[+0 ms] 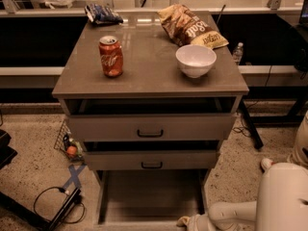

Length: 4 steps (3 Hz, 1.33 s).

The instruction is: Open bottom drawer

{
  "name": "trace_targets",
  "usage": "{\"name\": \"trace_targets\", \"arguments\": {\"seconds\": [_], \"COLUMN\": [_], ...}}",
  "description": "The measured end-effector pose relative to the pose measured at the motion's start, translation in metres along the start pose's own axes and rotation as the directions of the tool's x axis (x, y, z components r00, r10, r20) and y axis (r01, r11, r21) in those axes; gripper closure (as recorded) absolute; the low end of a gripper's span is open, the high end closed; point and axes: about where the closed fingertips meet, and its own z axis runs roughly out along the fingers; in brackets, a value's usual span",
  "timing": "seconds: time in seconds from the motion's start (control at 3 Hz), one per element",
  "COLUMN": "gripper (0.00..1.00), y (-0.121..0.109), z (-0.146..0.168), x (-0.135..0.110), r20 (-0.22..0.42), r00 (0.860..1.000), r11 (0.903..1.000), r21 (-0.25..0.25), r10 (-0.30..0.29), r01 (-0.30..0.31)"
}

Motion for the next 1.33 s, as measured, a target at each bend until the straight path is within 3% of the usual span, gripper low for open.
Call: {"name": "trace_targets", "arguments": {"seconds": [0.67, 1.0, 1.33], "gripper": [0.00, 0.00, 0.14], "y": [-0.002, -0.010, -0.025], "z": [-0.009, -0.032, -0.051], "x": [-0.005, -0.017, -0.034], "r20": [-0.013, -0.089, -0.161], "r00": [1.000, 0.996, 0.986], "r11": [0.9999, 0.9992, 0.9968], "r21": [0.012, 0.035, 0.050], "r10": [-0.005, -0.018, -0.053], "r01": [0.005, 0.021, 0.062]}}
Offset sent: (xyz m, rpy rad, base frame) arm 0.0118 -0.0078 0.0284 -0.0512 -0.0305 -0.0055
